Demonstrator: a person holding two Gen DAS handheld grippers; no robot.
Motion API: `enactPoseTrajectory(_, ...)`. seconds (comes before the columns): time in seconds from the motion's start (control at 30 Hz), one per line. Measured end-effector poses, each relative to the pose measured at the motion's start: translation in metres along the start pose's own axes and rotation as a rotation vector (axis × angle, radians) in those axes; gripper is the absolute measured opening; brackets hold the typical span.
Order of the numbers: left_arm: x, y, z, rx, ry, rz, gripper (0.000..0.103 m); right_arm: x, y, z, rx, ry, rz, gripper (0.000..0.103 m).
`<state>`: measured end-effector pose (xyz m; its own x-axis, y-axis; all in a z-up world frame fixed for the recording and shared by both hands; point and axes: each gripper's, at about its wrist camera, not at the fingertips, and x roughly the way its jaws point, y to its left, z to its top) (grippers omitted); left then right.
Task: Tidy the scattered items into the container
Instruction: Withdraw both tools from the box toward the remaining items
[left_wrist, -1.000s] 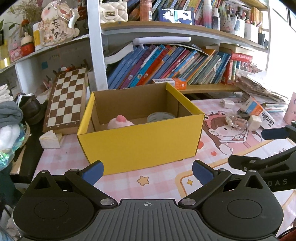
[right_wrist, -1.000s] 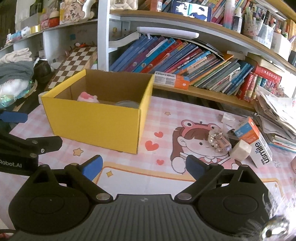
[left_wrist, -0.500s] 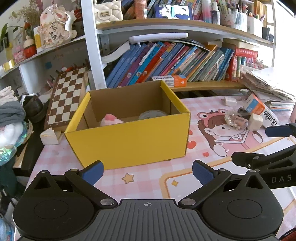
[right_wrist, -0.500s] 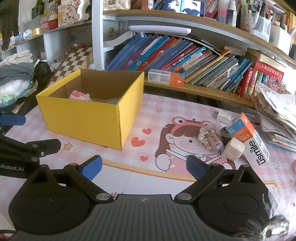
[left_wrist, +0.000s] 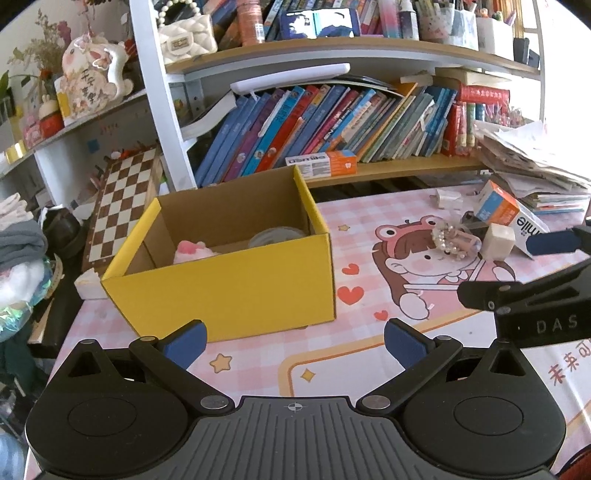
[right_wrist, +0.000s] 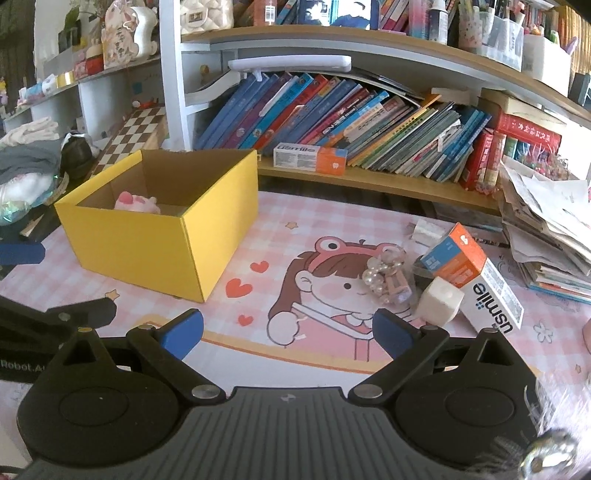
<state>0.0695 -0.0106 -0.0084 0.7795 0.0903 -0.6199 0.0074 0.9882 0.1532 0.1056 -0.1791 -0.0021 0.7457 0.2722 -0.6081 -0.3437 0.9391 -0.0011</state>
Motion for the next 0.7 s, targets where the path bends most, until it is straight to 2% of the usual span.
enactPoseTrajectory(0.3, 0.003, -0.026, 0.004, 0.009, 0.019, 0.025, 0.103, -0.001, -0.021, -0.001, -0.040, -0.027, 0.006, 0.100)
enactPoseTrajectory(0.7, 0.013, -0.060, 0.009, 0.064, 0.048, 0.020, 0.103, 0.003, -0.056, -0.007, 0.014, -0.011, 0.010, 0.100)
